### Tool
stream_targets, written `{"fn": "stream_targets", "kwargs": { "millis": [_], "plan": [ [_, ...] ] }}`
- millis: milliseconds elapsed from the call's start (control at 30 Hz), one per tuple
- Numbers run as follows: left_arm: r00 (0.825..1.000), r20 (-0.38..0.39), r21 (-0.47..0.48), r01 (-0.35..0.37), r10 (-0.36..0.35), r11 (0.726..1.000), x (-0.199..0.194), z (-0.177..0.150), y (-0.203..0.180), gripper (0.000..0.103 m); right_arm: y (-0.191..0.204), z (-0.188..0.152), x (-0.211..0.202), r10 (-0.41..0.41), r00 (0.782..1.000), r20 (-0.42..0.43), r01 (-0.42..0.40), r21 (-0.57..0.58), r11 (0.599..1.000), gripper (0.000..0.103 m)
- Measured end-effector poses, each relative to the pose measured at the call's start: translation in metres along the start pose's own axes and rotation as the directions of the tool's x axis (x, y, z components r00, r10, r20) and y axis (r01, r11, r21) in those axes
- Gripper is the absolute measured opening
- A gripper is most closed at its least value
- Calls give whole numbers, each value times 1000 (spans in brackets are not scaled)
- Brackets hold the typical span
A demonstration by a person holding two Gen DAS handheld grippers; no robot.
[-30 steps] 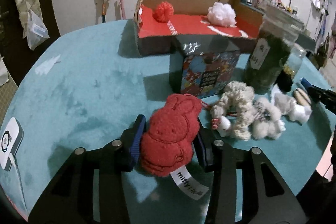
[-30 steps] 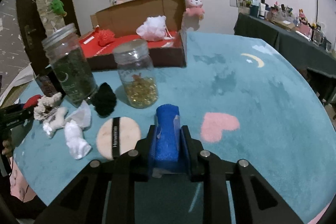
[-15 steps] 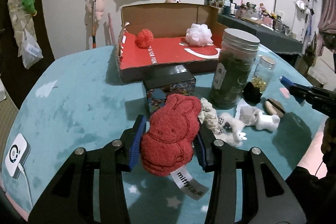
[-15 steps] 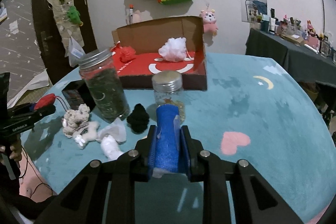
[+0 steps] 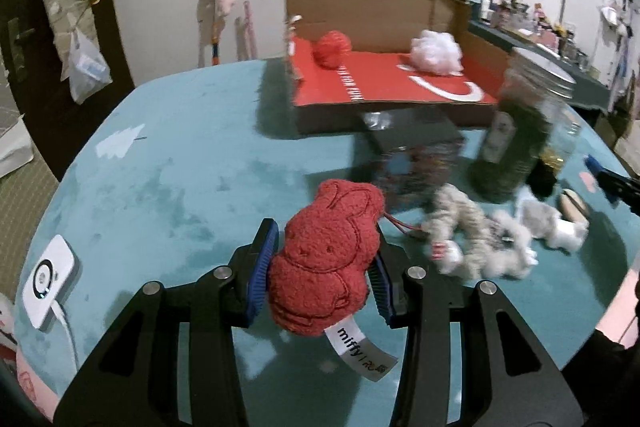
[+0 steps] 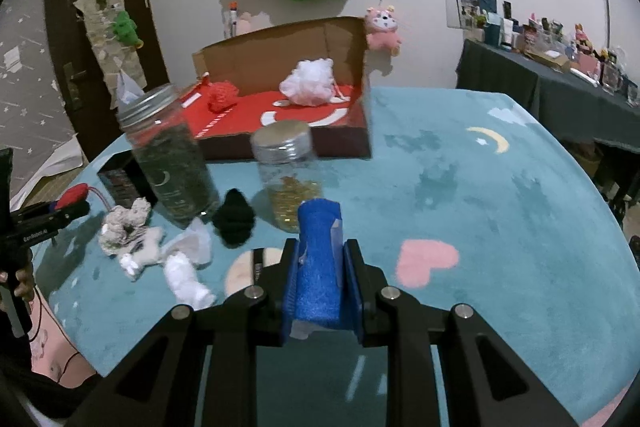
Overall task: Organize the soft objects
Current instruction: 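Carry the red bunny and blue tube over the cardboard box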
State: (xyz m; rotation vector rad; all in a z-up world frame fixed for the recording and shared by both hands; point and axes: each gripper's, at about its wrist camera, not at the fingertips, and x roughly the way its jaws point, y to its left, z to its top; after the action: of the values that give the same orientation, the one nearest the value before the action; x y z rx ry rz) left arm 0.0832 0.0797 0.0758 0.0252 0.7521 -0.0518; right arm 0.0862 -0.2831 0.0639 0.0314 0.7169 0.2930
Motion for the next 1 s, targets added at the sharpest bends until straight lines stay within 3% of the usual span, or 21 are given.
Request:
{"fn": "stream_targets", "kwargs": {
  "millis": [333,600,1000],
  "plan": [
    [998,-3,-29,-55,55,998,17,28,43,41,-25,25,14,-23,1000,-4,23,-11,1000,24],
    [999,5,-2,44,-44,999,36,54,54,41,-32,50,32,11,1000,-7,-11,-42,999,24],
    [990,14,153,137,-141,979,57,90,35,41,-27,79,53,104,995,-7,-104,-109,989,24]
  ]
}}
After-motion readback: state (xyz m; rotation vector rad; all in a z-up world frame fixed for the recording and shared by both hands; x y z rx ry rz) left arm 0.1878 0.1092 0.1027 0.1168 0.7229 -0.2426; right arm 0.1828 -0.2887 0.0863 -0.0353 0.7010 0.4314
